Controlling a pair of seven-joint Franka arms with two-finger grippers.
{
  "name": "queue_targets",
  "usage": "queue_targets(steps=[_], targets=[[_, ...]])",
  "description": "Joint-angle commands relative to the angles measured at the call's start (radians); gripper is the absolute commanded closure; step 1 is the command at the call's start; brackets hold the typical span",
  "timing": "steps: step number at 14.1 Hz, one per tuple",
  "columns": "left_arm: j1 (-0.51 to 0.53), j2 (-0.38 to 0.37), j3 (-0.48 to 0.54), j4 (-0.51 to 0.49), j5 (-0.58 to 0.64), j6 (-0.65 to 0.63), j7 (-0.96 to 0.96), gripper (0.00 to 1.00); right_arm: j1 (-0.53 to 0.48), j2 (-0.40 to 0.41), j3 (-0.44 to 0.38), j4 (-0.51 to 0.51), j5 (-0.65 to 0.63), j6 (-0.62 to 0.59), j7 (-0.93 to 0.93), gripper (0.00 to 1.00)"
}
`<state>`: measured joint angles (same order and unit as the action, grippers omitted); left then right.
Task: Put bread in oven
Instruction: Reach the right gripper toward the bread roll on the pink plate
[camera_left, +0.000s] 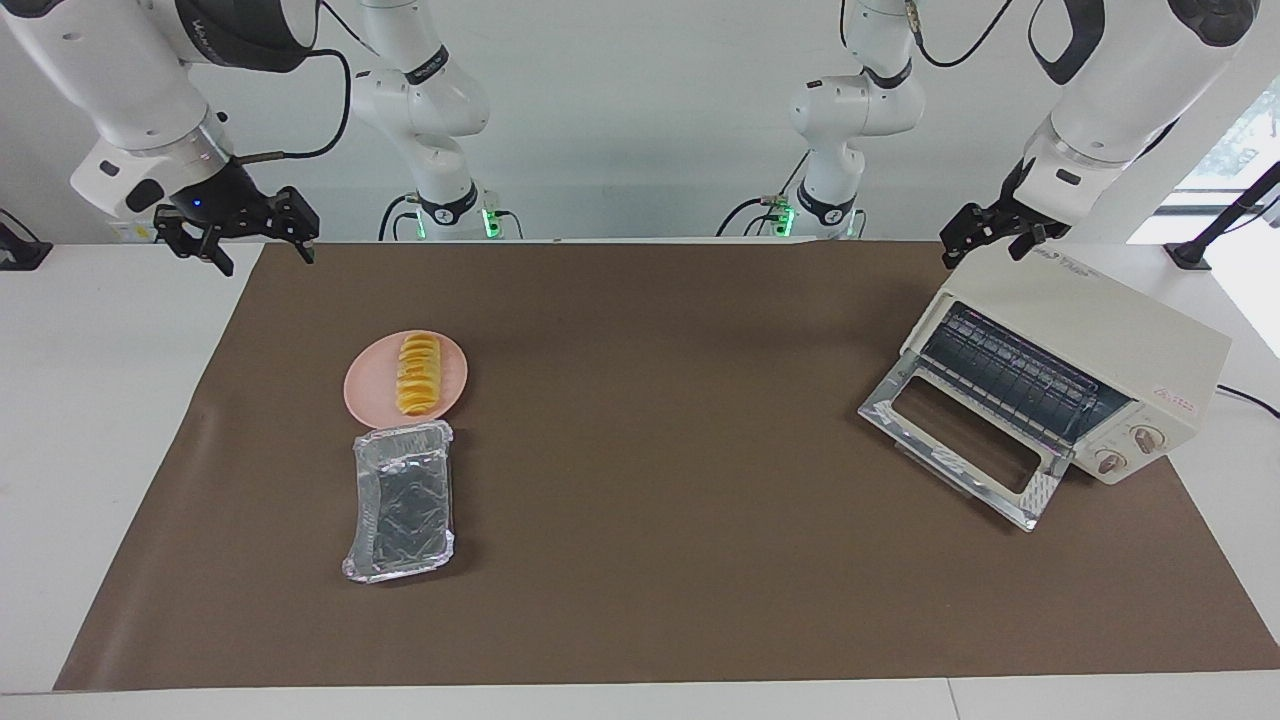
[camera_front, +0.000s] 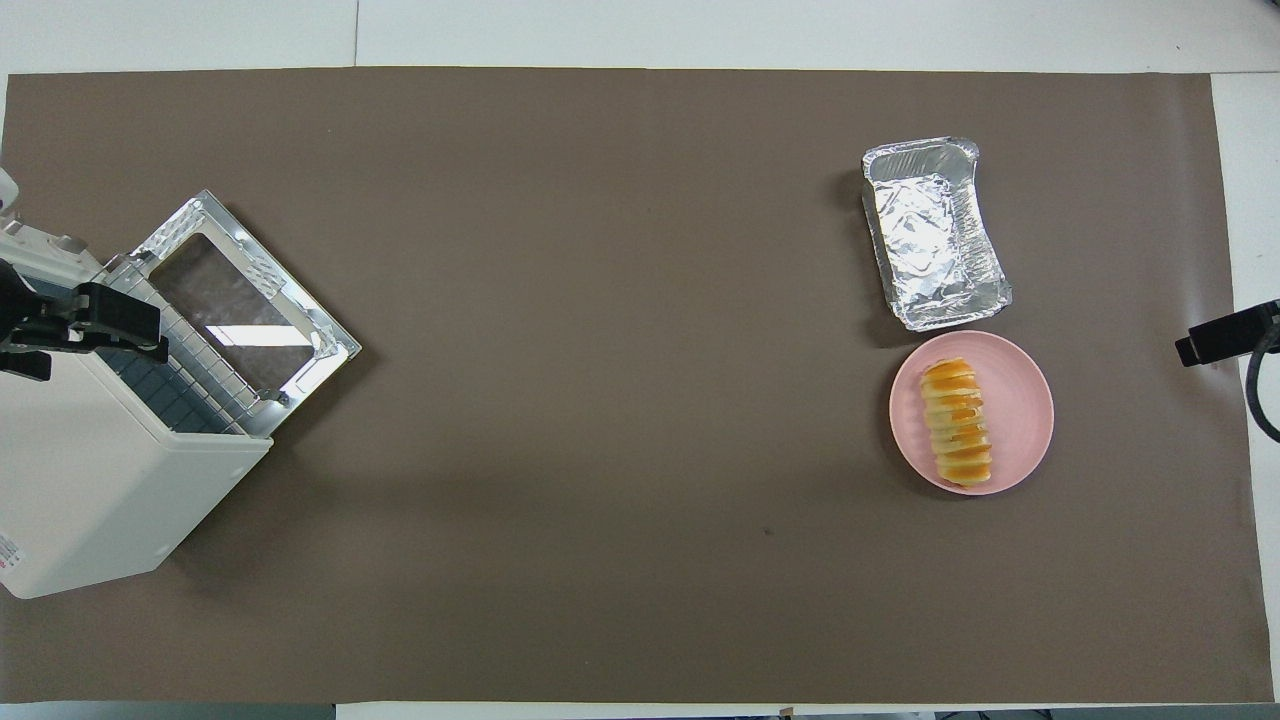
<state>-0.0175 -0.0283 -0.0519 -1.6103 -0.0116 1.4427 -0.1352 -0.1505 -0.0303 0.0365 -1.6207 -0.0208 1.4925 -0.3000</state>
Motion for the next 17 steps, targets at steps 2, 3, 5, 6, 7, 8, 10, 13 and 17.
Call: queue_targets(steps=[2,3,5,6,7,8,10,13,17], targets=[[0.004,-0.029,0.001,-0.028,-0.005,0.008,0.002,0.00,-0.015,-0.007,0.011,-0.004,-0.005,0.002,-0.005,0.00],[0.004,-0.029,0.001,-0.028,-0.005,0.008,0.002,0.00,-0.015,-0.007,0.011,-0.004,-0.005,0.002,-0.002,0.00],[0.004,-0.029,0.001,-0.028,-0.005,0.008,0.002,0.00,-0.017,-0.007,0.011,-0.007,-0.005,0.000,-0.002,0.00],[0.004,-0.029,0.001,-0.028,-0.005,0.008,0.002,0.00,-0.015,-0.010,0.011,-0.013,-0.005,0.000,-0.001,0.00],[0.004,-0.029,0.001,-0.028,-0.005,0.010,0.002,0.00,-0.014,-0.014,0.011,-0.025,-0.005,-0.002,-0.001,0.00],[0.004,-0.029,0.001,-0.028,-0.005,0.008,0.002,0.00,-0.005,-0.031,0.013,-0.054,-0.005,0.002,0.001,0.00],[0.004,-0.029,0.001,-0.028,-0.005,0.008,0.002,0.00,0.015,-0.072,0.019,-0.143,-0.005,0.053,0.001,0.00],[0.004,-0.029,0.001,-0.028,-0.005,0.008,0.002,0.00,0.064,-0.205,0.022,-0.438,0.009,0.268,0.057,0.00],[0.004,-0.029,0.001,-0.028,-0.005,0.008,0.002,0.00,0.124,-0.241,0.022,-0.651,0.010,0.443,0.101,0.00]])
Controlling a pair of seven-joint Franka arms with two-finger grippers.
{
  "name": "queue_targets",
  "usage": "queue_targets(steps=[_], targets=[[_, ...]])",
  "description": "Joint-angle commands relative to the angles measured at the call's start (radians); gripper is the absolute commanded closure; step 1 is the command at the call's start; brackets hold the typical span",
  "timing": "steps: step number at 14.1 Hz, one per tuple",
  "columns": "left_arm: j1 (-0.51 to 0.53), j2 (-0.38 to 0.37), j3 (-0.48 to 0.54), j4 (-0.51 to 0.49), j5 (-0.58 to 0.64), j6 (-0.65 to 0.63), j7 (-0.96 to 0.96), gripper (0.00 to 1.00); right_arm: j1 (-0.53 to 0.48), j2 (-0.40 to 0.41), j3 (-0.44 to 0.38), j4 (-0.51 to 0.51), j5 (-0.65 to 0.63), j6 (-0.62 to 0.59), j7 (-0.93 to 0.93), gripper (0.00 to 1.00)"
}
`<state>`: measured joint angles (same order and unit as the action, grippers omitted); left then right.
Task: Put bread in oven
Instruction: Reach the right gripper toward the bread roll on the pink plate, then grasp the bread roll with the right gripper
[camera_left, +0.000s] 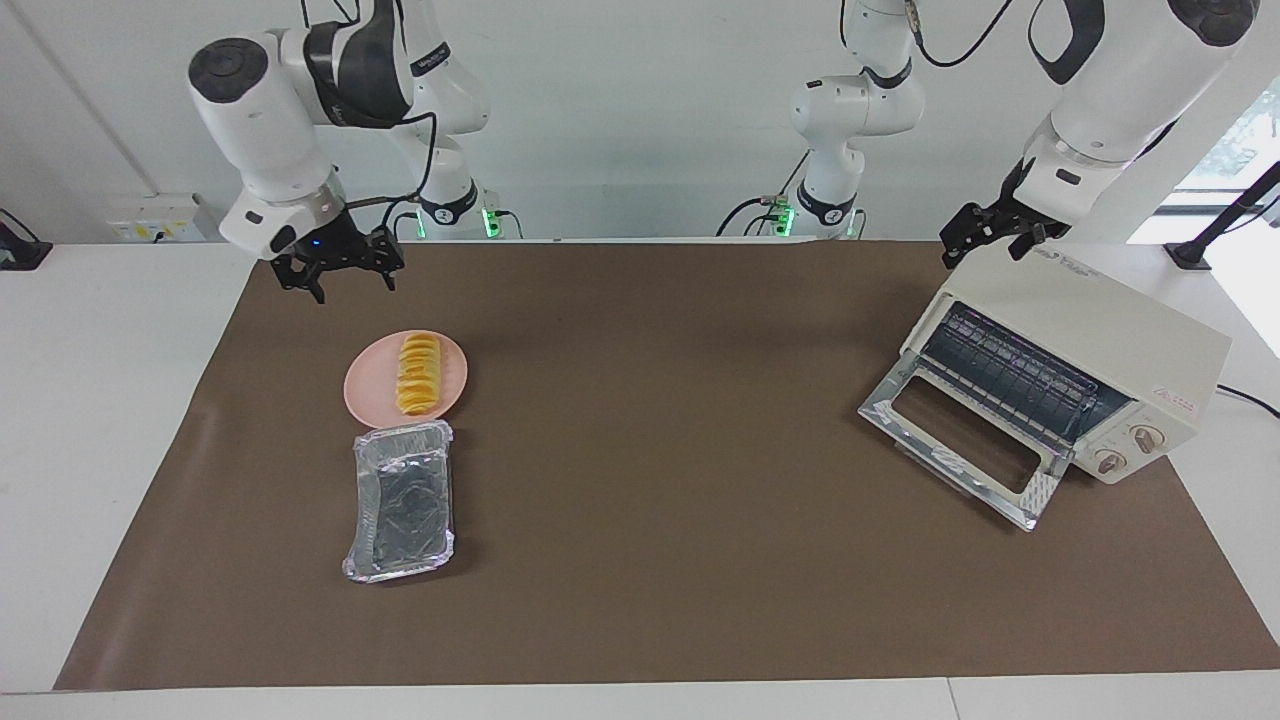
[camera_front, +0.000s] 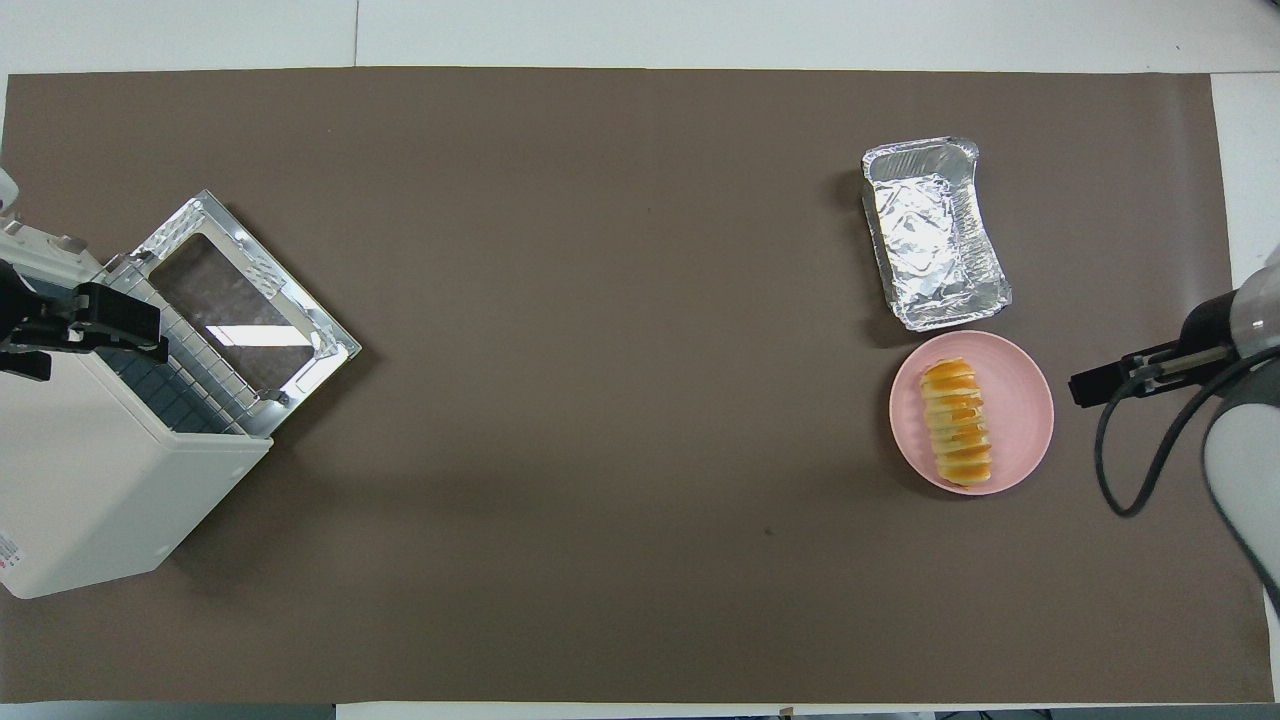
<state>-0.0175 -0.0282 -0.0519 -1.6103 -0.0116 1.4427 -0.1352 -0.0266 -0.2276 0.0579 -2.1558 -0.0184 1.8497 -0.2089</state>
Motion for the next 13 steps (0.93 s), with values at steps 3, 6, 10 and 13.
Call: queue_targets(steps=[3,6,10,13], targets=[[0.004,-0.029,0.001,-0.028,-0.005,0.008,0.002,0.00,0.000,0.016,0.000,-0.241,0.008,0.291,-0.003,0.00],[0.004,-0.029,0.001,-0.028,-0.005,0.008,0.002,0.00,0.002,0.095,0.000,-0.303,0.008,0.463,-0.020,0.00],[0.004,-0.029,0.001,-0.028,-0.005,0.008,0.002,0.00,0.008,0.172,0.002,-0.303,0.006,0.592,-0.026,0.00],[0.004,-0.029,0.001,-0.028,-0.005,0.010,0.002,0.00,0.031,0.200,0.000,-0.303,0.006,0.617,-0.021,0.00]])
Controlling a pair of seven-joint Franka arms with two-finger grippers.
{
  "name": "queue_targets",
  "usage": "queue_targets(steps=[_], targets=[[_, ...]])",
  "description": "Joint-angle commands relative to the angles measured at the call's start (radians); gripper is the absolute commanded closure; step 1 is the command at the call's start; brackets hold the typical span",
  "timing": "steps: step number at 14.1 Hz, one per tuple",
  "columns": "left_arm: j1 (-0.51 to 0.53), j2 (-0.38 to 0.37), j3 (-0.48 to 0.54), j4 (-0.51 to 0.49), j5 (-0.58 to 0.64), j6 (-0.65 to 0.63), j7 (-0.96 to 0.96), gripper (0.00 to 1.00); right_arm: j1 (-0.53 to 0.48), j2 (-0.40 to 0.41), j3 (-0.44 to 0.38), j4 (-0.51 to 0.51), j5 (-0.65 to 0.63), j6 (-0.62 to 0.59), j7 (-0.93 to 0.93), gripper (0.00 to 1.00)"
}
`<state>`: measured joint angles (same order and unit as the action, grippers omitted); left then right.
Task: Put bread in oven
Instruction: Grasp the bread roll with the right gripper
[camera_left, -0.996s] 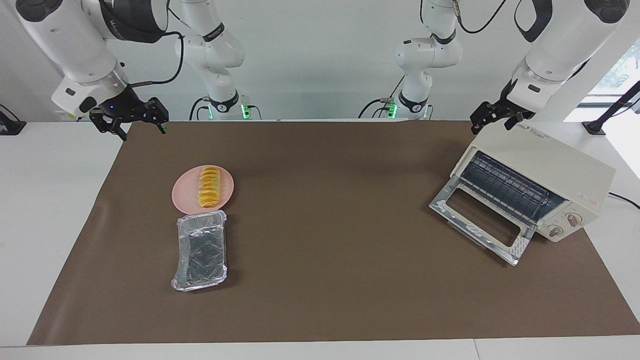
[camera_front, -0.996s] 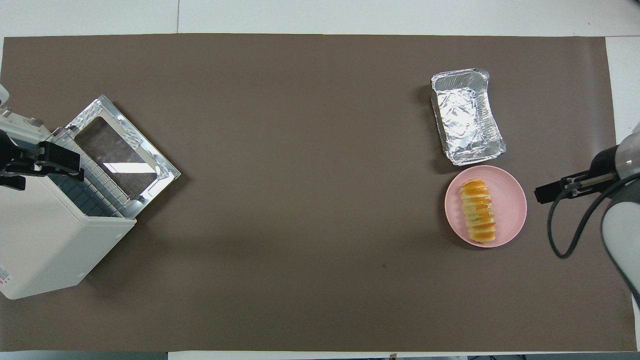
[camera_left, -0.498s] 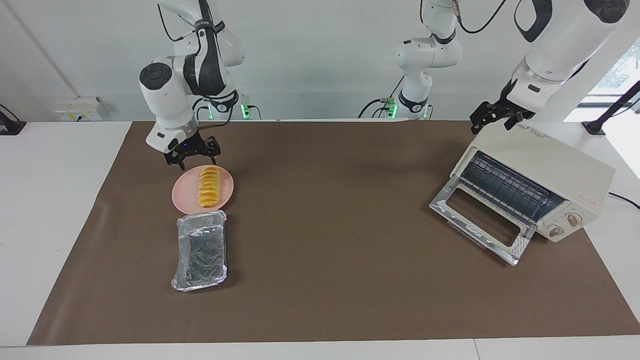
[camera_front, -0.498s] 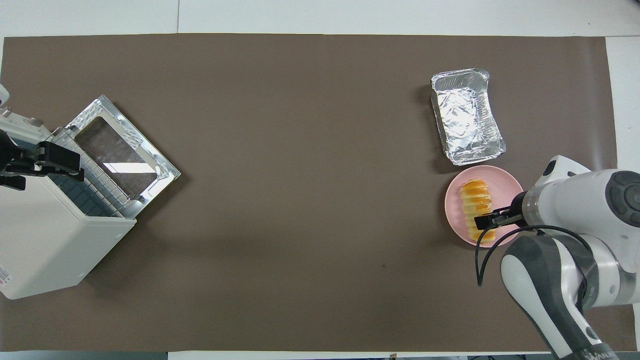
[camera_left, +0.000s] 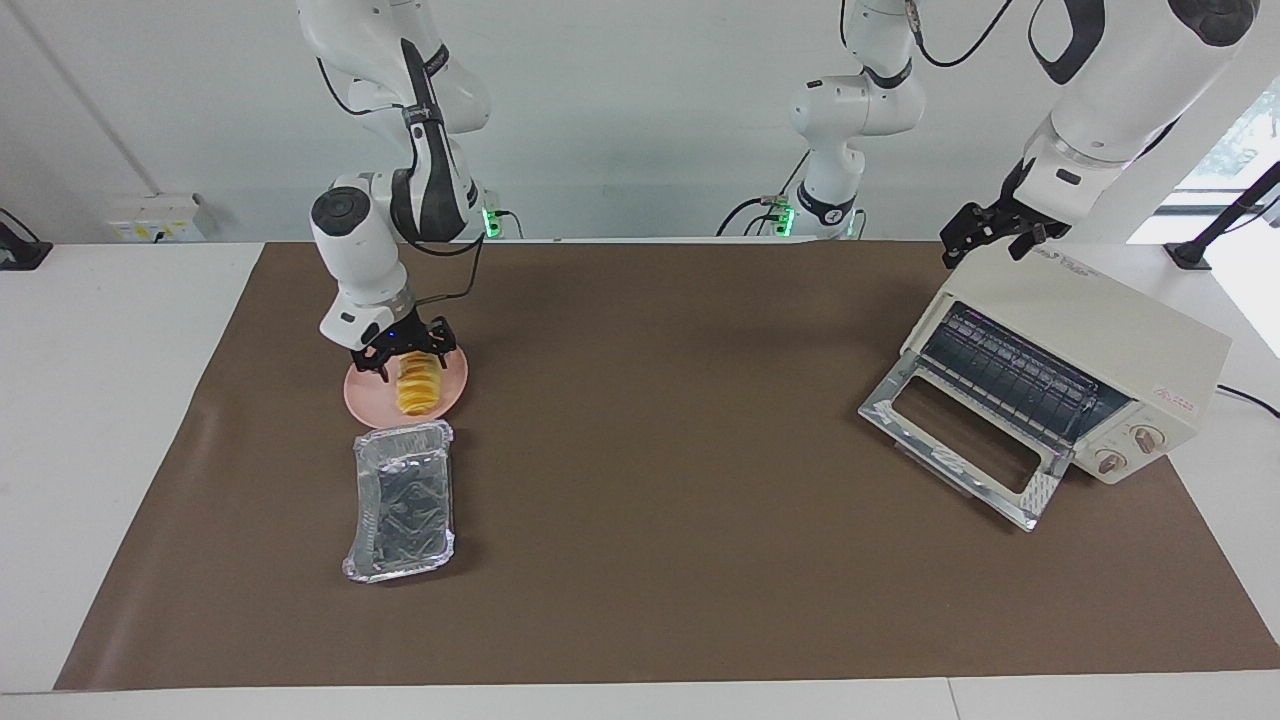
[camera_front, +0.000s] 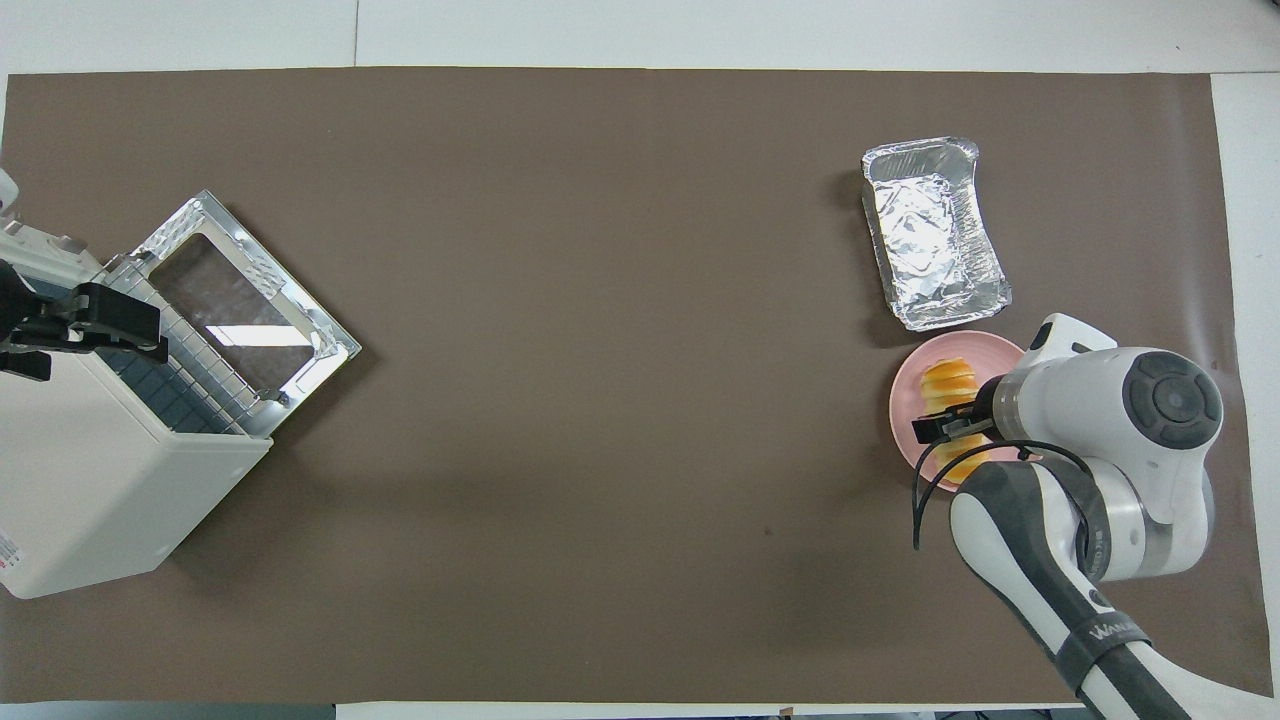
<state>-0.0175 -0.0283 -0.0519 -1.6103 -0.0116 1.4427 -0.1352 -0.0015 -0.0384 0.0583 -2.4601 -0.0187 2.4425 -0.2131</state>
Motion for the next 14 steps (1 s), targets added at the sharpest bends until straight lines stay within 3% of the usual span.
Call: queue_targets(steps=[1,3,4,5,6,7,14], targets=[[0.004,-0.029,0.001,-0.028,-0.005,0.008,0.002,0.00,0.006,0.011,0.000,0.001,0.006,0.026,-0.022,0.00],[0.004,-0.029,0.001,-0.028,-0.005,0.008,0.002,0.00,0.006,0.011,0.000,0.001,0.006,0.029,-0.028,0.05],[0.004,-0.029,0.001,-0.028,-0.005,0.008,0.002,0.00,0.005,0.011,0.000,0.001,0.006,0.029,-0.032,0.18],[0.004,-0.029,0.001,-0.028,-0.005,0.008,0.002,0.00,0.005,0.011,0.000,0.001,0.006,0.029,-0.032,0.44],[0.004,-0.029,0.001,-0.028,-0.005,0.008,0.002,0.00,0.005,0.011,0.000,0.001,0.006,0.027,-0.029,0.88],[0.004,-0.029,0.001,-0.028,-0.005,0.008,0.002,0.00,0.005,0.011,0.000,0.001,0.006,0.027,-0.025,1.00],[0.004,-0.029,0.001,-0.028,-0.005,0.008,0.002,0.00,-0.006,0.025,-0.002,0.035,0.006,0.006,-0.032,1.00]])
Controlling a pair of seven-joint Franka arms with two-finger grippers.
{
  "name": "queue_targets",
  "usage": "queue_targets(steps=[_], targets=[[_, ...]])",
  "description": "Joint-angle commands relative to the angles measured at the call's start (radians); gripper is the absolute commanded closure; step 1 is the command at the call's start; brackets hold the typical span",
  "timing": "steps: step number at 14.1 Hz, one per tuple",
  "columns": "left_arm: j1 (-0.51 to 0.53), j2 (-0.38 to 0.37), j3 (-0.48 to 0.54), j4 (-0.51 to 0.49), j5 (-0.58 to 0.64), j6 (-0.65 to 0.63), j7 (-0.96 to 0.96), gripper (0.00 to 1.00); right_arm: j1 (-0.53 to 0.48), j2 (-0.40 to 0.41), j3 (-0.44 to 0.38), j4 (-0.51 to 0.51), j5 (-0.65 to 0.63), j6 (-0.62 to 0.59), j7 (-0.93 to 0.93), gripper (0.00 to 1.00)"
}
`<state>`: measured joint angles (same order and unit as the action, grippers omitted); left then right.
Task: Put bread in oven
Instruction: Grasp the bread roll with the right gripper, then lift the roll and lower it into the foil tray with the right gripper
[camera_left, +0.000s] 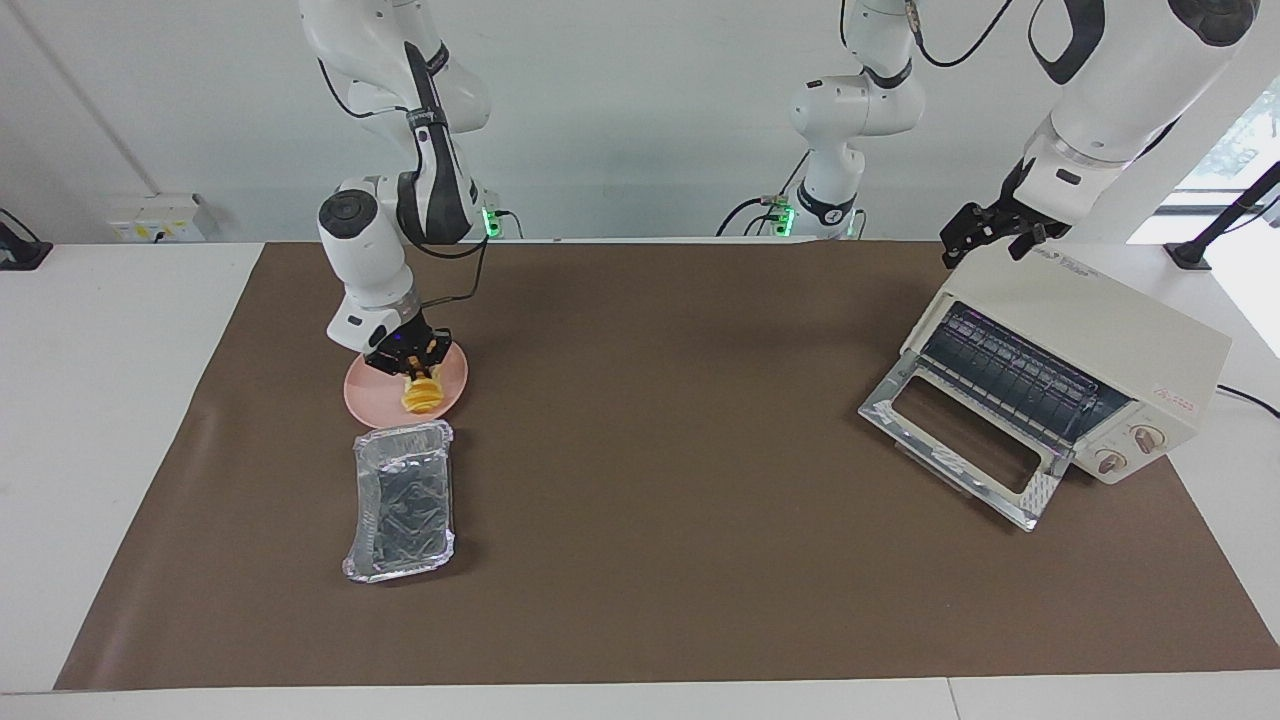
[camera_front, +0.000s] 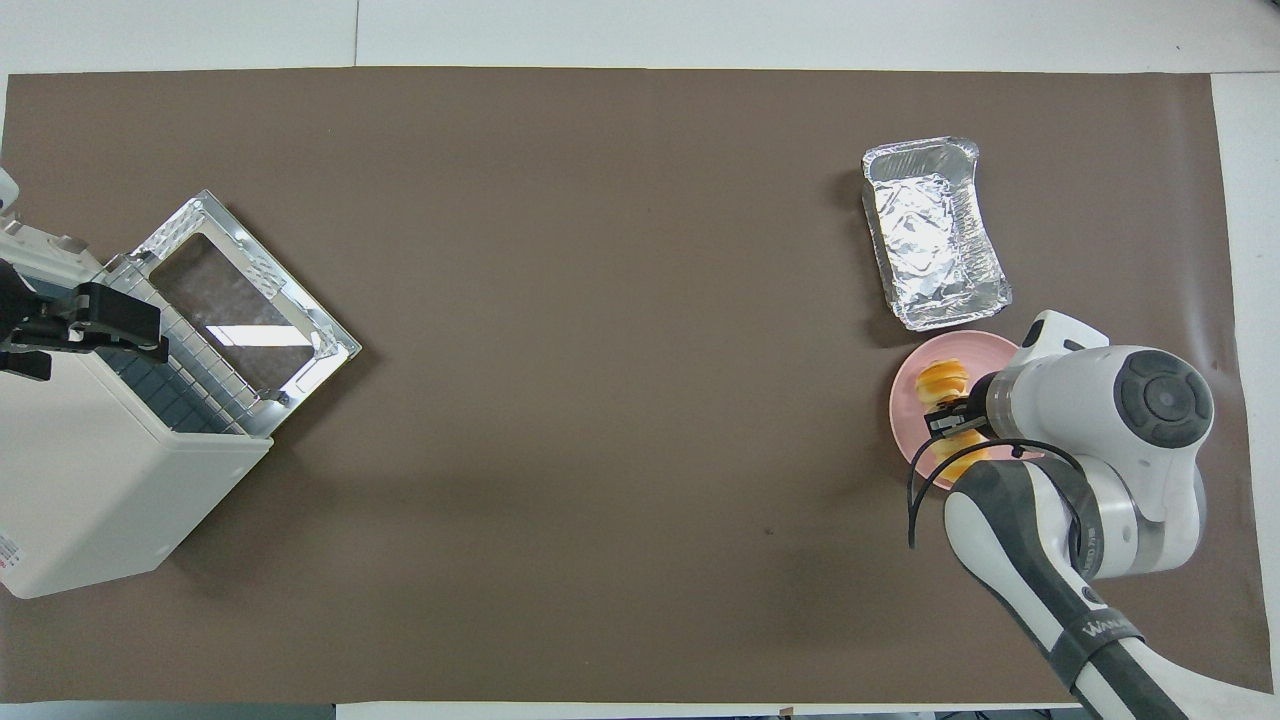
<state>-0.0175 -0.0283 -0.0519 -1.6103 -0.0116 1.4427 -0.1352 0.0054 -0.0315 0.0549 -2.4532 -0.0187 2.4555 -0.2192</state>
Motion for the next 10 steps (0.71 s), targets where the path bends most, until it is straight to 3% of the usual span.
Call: queue_targets(steps=[1,3,6,8,10], targets=[[0.004,-0.029,0.001,-0.028,-0.005,0.008,0.002,0.00,-0.015,0.021,0.002,0.051,0.006,-0.036,-0.028,1.00],[0.004,-0.029,0.001,-0.028,-0.005,0.008,0.002,0.00,-0.016,0.030,0.002,0.168,0.005,-0.190,-0.028,1.00],[0.004,-0.029,0.001,-0.028,-0.005,0.008,0.002,0.00,-0.016,0.114,0.002,0.455,0.006,-0.438,-0.023,1.00],[0.004,-0.029,0.001,-0.028,-0.005,0.008,0.002,0.00,-0.012,0.174,0.002,0.613,0.006,-0.503,-0.023,1.00],[0.004,-0.029,0.001,-0.028,-0.005,0.008,0.002,0.00,-0.002,0.218,0.002,0.709,-0.004,-0.504,-0.023,1.00]])
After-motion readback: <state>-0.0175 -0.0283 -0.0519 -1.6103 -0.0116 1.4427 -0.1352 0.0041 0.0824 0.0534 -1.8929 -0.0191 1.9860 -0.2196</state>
